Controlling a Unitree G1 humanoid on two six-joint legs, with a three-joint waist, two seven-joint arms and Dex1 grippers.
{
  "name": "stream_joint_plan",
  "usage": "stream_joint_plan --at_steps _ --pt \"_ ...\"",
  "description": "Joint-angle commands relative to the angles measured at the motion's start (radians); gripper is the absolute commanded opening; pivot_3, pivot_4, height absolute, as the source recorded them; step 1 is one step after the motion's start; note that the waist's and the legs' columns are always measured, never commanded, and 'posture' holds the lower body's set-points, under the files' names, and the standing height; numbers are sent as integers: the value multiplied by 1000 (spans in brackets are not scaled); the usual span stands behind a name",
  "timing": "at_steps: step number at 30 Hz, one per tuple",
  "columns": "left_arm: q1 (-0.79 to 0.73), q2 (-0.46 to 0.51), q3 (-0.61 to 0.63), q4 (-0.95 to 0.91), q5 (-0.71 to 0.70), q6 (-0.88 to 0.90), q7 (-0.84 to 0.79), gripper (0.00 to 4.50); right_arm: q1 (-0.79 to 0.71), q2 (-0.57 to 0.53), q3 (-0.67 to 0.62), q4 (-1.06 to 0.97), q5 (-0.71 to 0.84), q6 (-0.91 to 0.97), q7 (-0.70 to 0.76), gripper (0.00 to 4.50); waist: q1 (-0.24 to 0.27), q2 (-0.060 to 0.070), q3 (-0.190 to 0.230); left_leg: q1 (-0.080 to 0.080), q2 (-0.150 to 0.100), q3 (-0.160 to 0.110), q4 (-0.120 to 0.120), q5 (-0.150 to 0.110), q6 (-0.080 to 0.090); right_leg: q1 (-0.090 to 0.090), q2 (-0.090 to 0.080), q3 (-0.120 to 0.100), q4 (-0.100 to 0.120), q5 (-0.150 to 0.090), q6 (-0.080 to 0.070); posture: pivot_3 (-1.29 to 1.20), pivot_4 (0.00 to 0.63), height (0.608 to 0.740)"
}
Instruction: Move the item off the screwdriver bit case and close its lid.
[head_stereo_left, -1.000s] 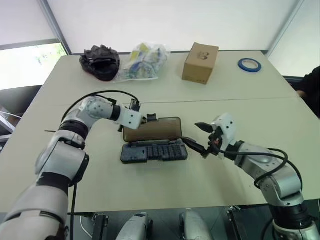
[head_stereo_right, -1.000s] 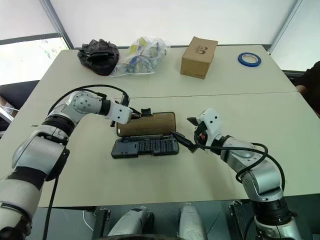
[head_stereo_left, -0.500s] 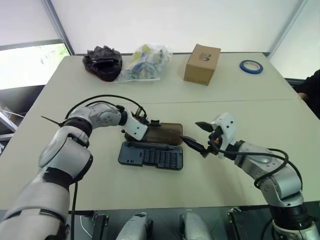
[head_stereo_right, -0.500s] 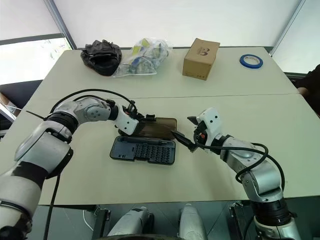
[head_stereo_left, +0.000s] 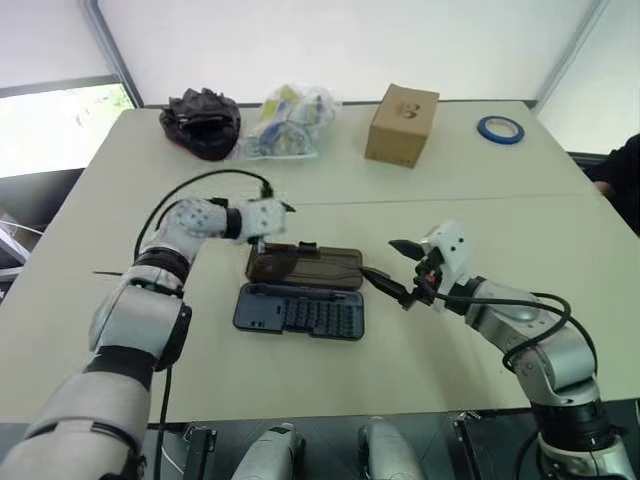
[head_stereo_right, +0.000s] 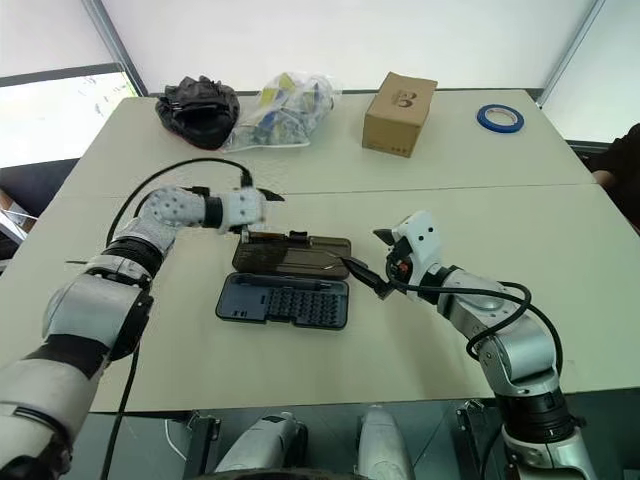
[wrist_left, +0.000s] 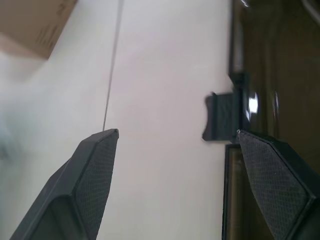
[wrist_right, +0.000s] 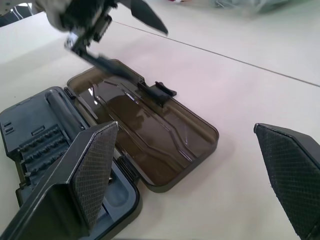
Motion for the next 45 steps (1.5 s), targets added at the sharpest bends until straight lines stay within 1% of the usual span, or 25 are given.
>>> stream_joint_plan --at_steps 1,4,6,9,11,12,14,15,17,18,19,23,28,32,35,38,40,42,45 --pt "-31 52 124 -90 -156 246 -152 4086 -21 15 -28 4 4 -34 3 4500 -11 0 0 0 0 0 0 0 0 -1 0 0 1 0 0 0 150 740" --pt "44 75 166 -249 -229 424 -197 4086 -48 13 -42 28 2 -48 7 4500 -18 0 0 0 0 -1 0 0 0 -1 -1 0 3 0 0 0 150 740" --pt "173 95 176 -483 -294 592 -222 4086 -68 4 -48 48 -1 -56 16 4500 -22 0 0 0 0 0 0 0 0 -1 -1 0 7 0 0 0 150 740" --pt "456 141 186 -959 -419 875 -187 4086 -86 -10 -56 75 -4 -68 33 4500 -36 1 0 1 0 0 -1 0 0 -2 -2 1 10 0 0 0 150 740" --pt "633 171 202 -1233 -496 1017 -142 3571 -94 -17 -56 94 -10 -79 45 4500 -45 1 0 1 0 -1 -3 0 0 -3 -2 2 11 0 0 0 150 740" --pt "712 184 212 -1345 -531 1071 -122 3227 -98 -19 -55 105 -15 -86 51 4500 -44 2 0 1 0 -1 -4 0 0 -3 -2 2 10 0 0 0 150 740" --pt "844 192 245 -1520 -584 1150 -57 2265 -115 -20 -49 130 -25 -99 64 4500 -40 2 1 1 0 -1 -3 0 0 -2 -2 2 9 0 0 0 150 740" --pt "901 190 265 -1591 -605 1175 -16 1716 -128 -17 -43 145 -31 -106 70 4500 -33 2 1 2 0 -1 -3 0 0 -2 -2 2 9 0 -1 0 150 740" --pt "995 188 281 -1690 -588 1135 39 692 -154 -11 -35 176 -41 -117 78 4500 -21 4 2 3 0 0 -2 0 0 1 -1 2 2 0 -1 0 150 740" --pt "1024 195 277 -1714 -571 1109 53 164 -163 -9 -32 188 -45 -122 82 4500 -16 5 2 3 0 0 -2 1 -1 4 0 2 -3 0 -1 0 150 740" --pt "1041 201 273 -1728 -563 1092 63 71 -168 -7 -31 197 -49 -126 86 4500 -8 5 2 4 1 0 -3 1 -1 6 0 2 -5 0 -1 0 150 740" --pt "1125 223 227 -1712 -469 955 94 71 -214 0 -5 255 -78 -141 99 4500 13 6 3 10 1 1 -3 1 -1 11 0 2 -6 0 -1 0 150 740" --pt "1151 216 195 -1615 -394 809 133 71 -257 7 16 295 -101 -142 111 4500 15 6 3 13 1 0 -5 0 -1 14 0 2 -8 0 -1 0 150 740" --pt "1174 244 118 -1530 -304 709 126 71 -349 14 102 400 -199 -102 85 4500 9 6 3 14 1 1 -6 0 -1 14 -1 2 -7 0 -1 0 150 740" --pt "1181 258 82 -1507 -280 682 124 71 -438 29 159 501 -257 -100 100 4500 7 7 2 17 1 2 -8 0 -1 15 -1 2 -7 0 -1 0 150 740" --pt "1185 258 64 -1500 -274 671 134 71 -547 67 176 625 -268 -76 129 4500 8 8 2 17 1 2 -8 0 -1 15 -1 2 -7 0 -1 0 150 740" --pt "1187 253 61 -1508 -283 683 146 71 -618 76 221 737 -305 -89 183 4500 9 8 2 17 1 3 -8 0 -1 16 -1 2 -7 0 -1 0 150 740" --pt "1190 248 58 -1520 -288 699 162 71 -652 68 272 806 -343 -105 247 4500 12 8 2 18 1 2 -8 0 -1 16 -1 2 -7 0 -1 0 150 740" --pt "1199 240 59 -1540 -292 721 195 71 -662 52 316 838 -368 -106 338 4500 13 8 2 18 1 1 -8 0 -1 17 -1 2 -7 0 -1 0 150 740"
